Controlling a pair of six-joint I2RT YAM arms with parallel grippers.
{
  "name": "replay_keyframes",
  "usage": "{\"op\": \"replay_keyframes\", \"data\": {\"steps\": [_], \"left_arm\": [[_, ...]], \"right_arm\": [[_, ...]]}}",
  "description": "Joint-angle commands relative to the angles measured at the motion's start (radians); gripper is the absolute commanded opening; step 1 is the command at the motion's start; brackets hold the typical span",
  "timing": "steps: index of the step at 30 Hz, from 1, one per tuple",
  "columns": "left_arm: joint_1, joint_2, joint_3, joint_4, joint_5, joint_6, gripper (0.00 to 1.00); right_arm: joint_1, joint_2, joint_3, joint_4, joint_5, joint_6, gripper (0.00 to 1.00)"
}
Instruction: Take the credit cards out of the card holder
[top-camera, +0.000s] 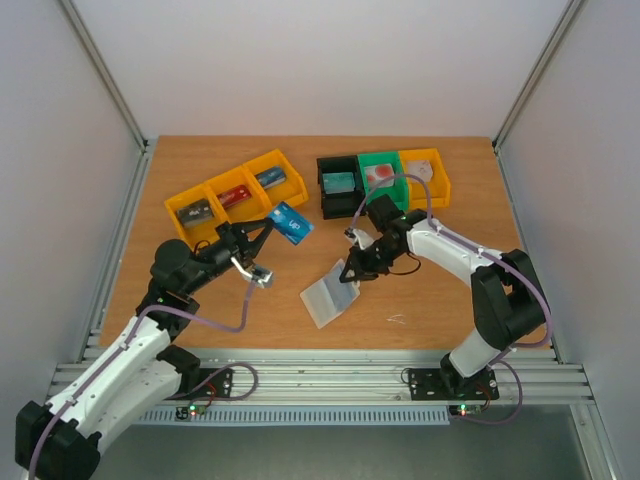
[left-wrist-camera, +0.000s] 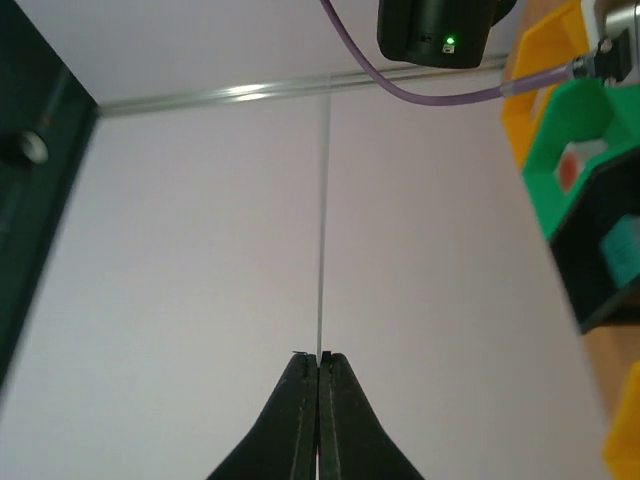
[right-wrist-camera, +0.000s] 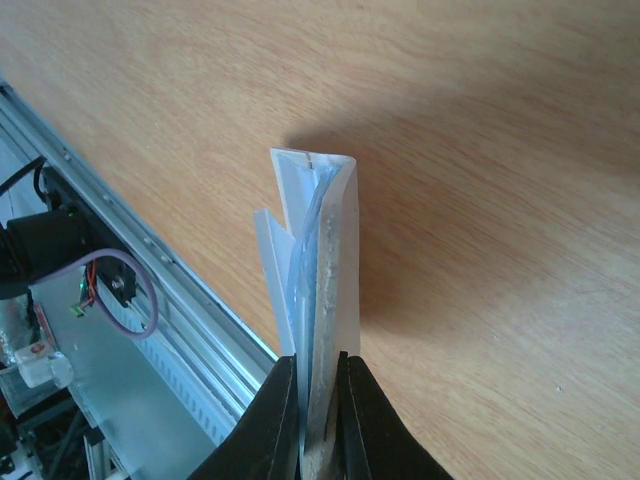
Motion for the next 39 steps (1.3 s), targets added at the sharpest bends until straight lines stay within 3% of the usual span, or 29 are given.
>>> {"op": "replay_keyframes", "data": {"steps": [1, 10, 13, 16, 18, 23, 33, 39], "left_arm": [[-0.004, 0.013, 0.012, 0.138, 0.064, 0.302, 0.00], [-0.005, 0.166, 0.173, -0.124, -0.167, 0.238, 0.00], [-0.006, 0.266, 0.323, -0.275, -0.357, 0.121, 0.00], [-0.006, 0.413, 0.533, -0.535, -0.537, -0.133, 0.00], [-0.006, 0.516, 0.637, -0.625, -0.623, -0.264, 0.00], [0.000, 0.727, 0.773, -0.726, -0.701, -0.391, 0.00], [0.118, 1.181, 1.231, -0.935, -0.723, -0.606, 0.00], [0.122, 1.319, 1.331, -0.941, -0.723, -0.723, 0.00]], "right_arm": [[-0.011, -0.004, 0.047, -0.020, -0.006, -0.040, 0.01], [-0.053, -0.021, 0.056, -0.061, -0.031, -0.084, 0.01], [-0.084, -0.034, 0.060, -0.083, -0.039, -0.100, 0.01], [-0.109, -0.041, 0.058, -0.084, -0.047, -0.122, 0.01], [-0.128, -0.035, 0.071, -0.088, -0.053, -0.136, 0.01], [-0.195, 0.002, 0.125, -0.114, -0.097, -0.151, 0.01], [-0.250, 0.082, 0.188, -0.175, -0.151, -0.209, 0.01], [-0.286, 0.067, 0.184, -0.182, -0.151, -0.214, 0.01]]}}
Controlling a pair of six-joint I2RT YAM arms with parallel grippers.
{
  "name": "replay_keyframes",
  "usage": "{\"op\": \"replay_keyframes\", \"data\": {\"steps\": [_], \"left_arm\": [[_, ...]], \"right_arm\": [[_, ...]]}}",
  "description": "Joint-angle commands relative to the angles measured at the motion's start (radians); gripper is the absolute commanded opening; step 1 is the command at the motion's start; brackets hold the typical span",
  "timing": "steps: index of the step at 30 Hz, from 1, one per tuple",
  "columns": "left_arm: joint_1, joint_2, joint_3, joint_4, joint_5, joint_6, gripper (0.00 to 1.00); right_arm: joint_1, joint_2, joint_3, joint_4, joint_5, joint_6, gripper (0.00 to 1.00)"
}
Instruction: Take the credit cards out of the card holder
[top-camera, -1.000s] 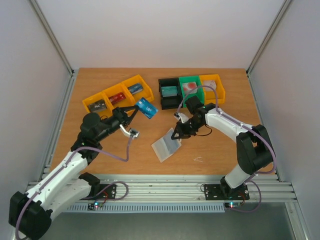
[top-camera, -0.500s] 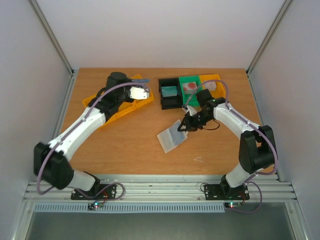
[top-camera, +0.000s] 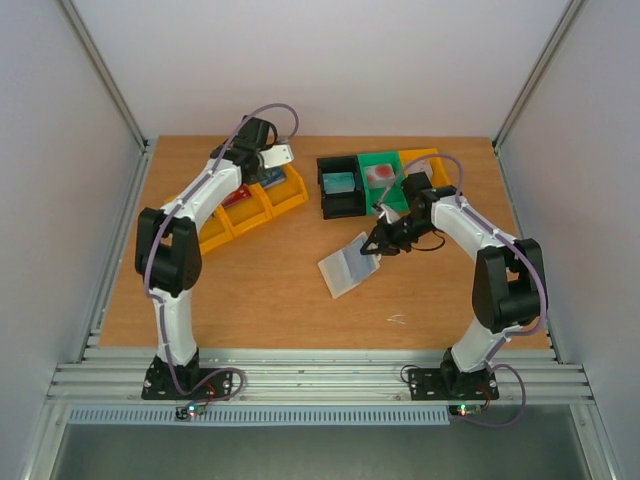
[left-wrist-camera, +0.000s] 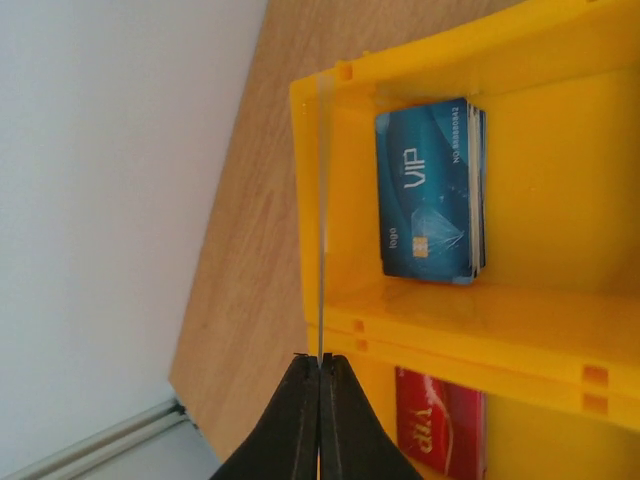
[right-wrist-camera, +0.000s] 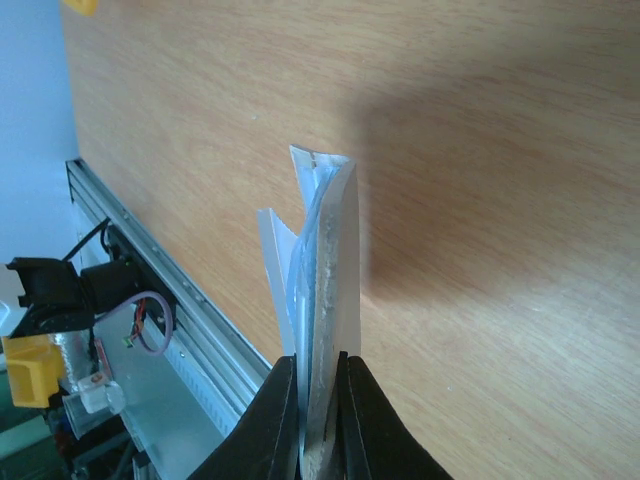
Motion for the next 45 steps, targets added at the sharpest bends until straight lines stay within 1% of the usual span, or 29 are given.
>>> {"op": "replay_keyframes", "data": {"steps": [1, 5, 9, 11, 13, 20, 23, 28, 31, 37, 38, 40, 42, 45], "left_arm": [[-0.009, 0.080, 0.097, -0.048, -0.015, -0.140, 0.00], [-0.010, 0.124, 0.147, -0.055, -0.013, -0.182, 0.00], [-0.012, 0.135, 0.130, -0.056, -0.019, -0.208, 0.00], [-0.012, 0.143, 0.104, -0.040, -0.047, -0.187, 0.00], [-0.011, 0.153, 0.102, -0.039, -0.047, -0.184, 0.00], [-0.012, 0.237, 0.166, -0.045, -0.066, -0.186, 0.00], [-0.008, 0.250, 0.161, -0.016, -0.070, -0.178, 0.00], [-0.007, 0.281, 0.161, 0.021, -0.115, -0.152, 0.00], [-0.006, 0.307, 0.171, 0.048, -0.166, -0.126, 0.00], [-0.001, 0.308, 0.160, 0.060, -0.172, -0.105, 0.01], [0.000, 0.308, 0.158, 0.057, -0.168, -0.108, 0.07], [-0.001, 0.304, 0.158, 0.045, -0.150, -0.119, 0.27], [0.001, 0.293, 0.153, 0.042, -0.142, -0.130, 0.43], [0.002, 0.268, 0.151, 0.045, -0.141, -0.138, 0.47]], "right_arm": [[-0.039, -0.016, 0.019, -0.022, -0.042, -0.025, 0.01], [-0.056, -0.008, 0.022, -0.018, -0.056, -0.022, 0.01], [-0.061, -0.007, 0.018, -0.019, -0.052, -0.025, 0.01], [-0.064, -0.015, 0.016, -0.019, -0.049, -0.023, 0.01], [-0.067, -0.020, 0.017, -0.019, -0.046, -0.023, 0.01], [-0.074, -0.025, 0.019, -0.019, -0.044, -0.021, 0.01], [-0.075, -0.029, 0.017, -0.019, -0.041, -0.019, 0.01], [-0.075, -0.041, -0.001, 0.004, -0.051, -0.006, 0.01], [-0.077, -0.035, 0.007, -0.003, -0.052, -0.002, 0.01], [-0.080, -0.043, 0.021, -0.007, -0.044, 0.005, 0.01], [-0.081, -0.045, 0.023, -0.006, -0.043, 0.008, 0.01], [-0.081, -0.049, 0.028, -0.004, -0.044, 0.014, 0.01], [-0.081, -0.056, 0.033, -0.010, -0.042, 0.016, 0.01], [-0.081, -0.069, 0.033, -0.016, -0.035, 0.016, 0.01]]}}
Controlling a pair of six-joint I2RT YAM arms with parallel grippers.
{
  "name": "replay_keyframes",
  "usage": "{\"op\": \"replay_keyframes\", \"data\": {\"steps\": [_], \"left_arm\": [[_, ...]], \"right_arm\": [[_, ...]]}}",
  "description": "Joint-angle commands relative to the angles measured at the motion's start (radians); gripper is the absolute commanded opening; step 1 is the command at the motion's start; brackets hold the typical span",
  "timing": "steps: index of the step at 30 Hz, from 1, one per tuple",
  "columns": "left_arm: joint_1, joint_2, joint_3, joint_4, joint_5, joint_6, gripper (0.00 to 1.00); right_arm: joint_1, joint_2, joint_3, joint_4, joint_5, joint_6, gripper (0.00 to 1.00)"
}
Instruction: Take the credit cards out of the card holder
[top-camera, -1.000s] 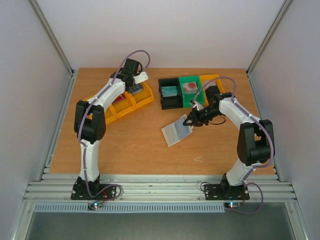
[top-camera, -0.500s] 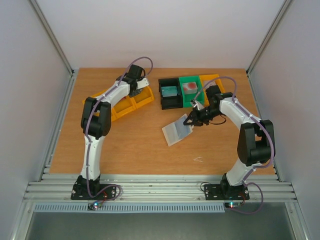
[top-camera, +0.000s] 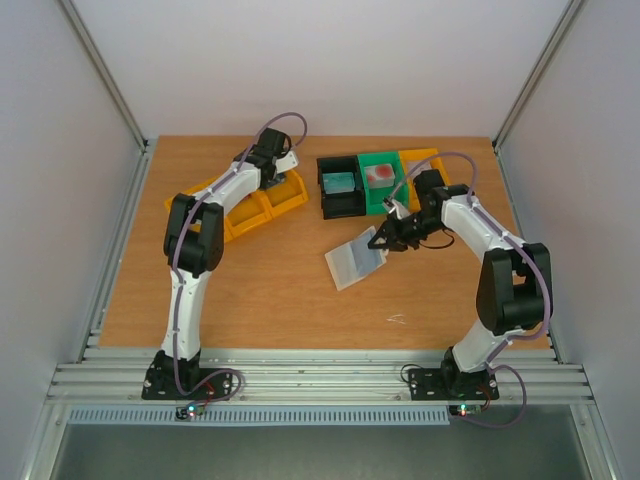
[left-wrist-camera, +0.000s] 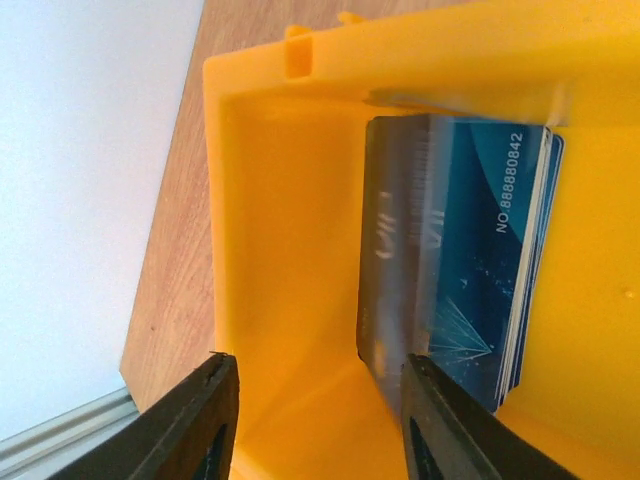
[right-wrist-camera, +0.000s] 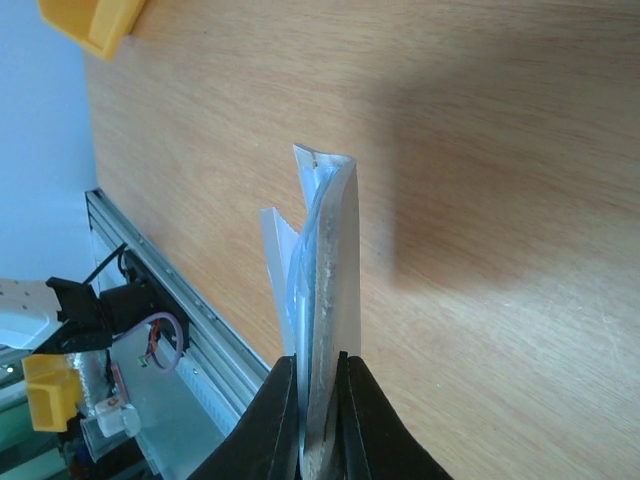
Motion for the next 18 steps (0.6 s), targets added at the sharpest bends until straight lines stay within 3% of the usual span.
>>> {"op": "replay_keyframes", "data": {"steps": [1, 12, 16, 18], "left_arm": [[0.009, -0.029, 0.004, -0.020, -0.004, -0.012, 0.48], [0.010, -0.142, 0.018, -0.061, 0.052, -0.066, 0.59], [0.009, -0.239, 0.034, -0.180, 0.232, -0.166, 0.62], [0.009, -0.292, -0.006, -0.256, 0.427, -0.181, 0.61]], "right_arm": [[-0.007, -0.054, 0.031, -0.007, -0.011, 0.009, 0.01], [-0.007, -0.089, 0.034, -0.006, -0.033, -0.003, 0.01], [-0.007, -0.092, 0.061, -0.014, -0.036, -0.012, 0.01], [-0.007, -0.095, 0.069, -0.022, -0.042, -0.020, 0.01]]}}
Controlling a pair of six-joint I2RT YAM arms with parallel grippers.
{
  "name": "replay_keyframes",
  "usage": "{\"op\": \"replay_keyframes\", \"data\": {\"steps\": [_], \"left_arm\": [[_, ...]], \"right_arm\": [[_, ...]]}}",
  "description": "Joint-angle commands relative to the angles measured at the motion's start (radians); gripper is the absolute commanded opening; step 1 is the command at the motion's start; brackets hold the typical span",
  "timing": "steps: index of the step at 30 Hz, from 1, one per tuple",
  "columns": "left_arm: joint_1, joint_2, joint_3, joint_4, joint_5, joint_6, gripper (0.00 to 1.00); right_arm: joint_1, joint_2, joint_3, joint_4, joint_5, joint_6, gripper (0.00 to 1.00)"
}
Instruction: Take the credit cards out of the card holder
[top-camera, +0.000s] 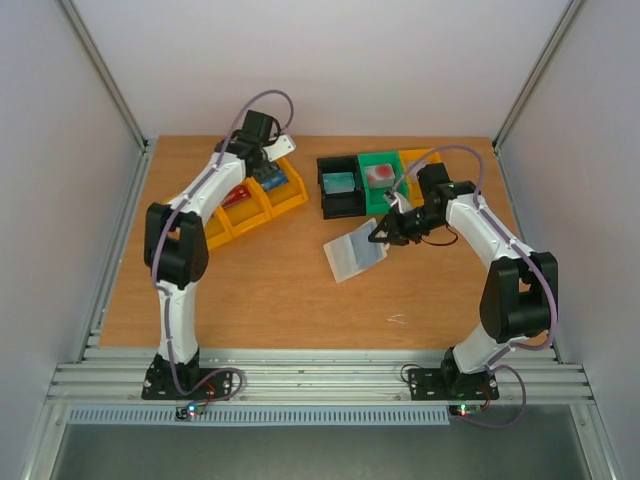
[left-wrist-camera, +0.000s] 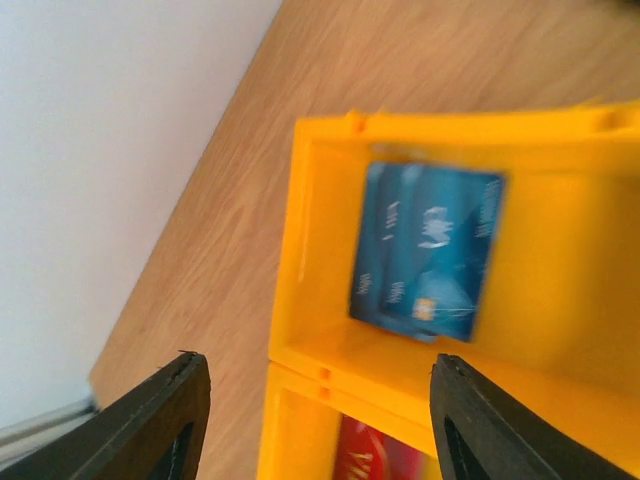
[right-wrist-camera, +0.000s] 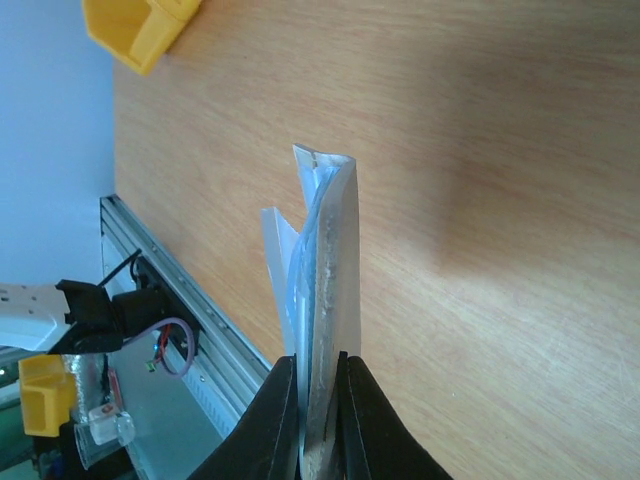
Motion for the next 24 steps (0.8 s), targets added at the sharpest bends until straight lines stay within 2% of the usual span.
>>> {"op": "replay_keyframes", "data": {"steps": [1, 3, 6, 9, 15, 24], "left_arm": [[-0.001, -0.149, -0.013, -0.200, 0.370, -0.069, 0.60], [0.001, -0.103, 0.029, -0.320, 0.474, -0.053, 0.57], [0.010, 0.019, 0.139, -0.444, 0.523, -0.203, 0.49], [0.008, 0.068, 0.120, -0.423, 0.549, -0.320, 0.45], [0.001, 0.188, 0.228, -0.361, 0.309, -0.365, 0.34], [-0.006, 0.353, 0.346, -0.326, 0.123, -0.338, 0.33]], "right_arm": [[-0.007, -0.043, 0.046, -0.019, -0.037, -0.024, 0.01], [-0.007, -0.054, 0.039, -0.025, -0.034, -0.034, 0.01], [-0.007, -0.060, 0.034, -0.025, -0.037, -0.042, 0.01], [-0.007, -0.057, 0.041, -0.029, -0.036, -0.043, 0.01], [-0.010, -0.035, 0.056, -0.039, -0.043, -0.057, 0.01], [-0.015, -0.037, 0.043, -0.026, -0.029, -0.047, 0.01]]}}
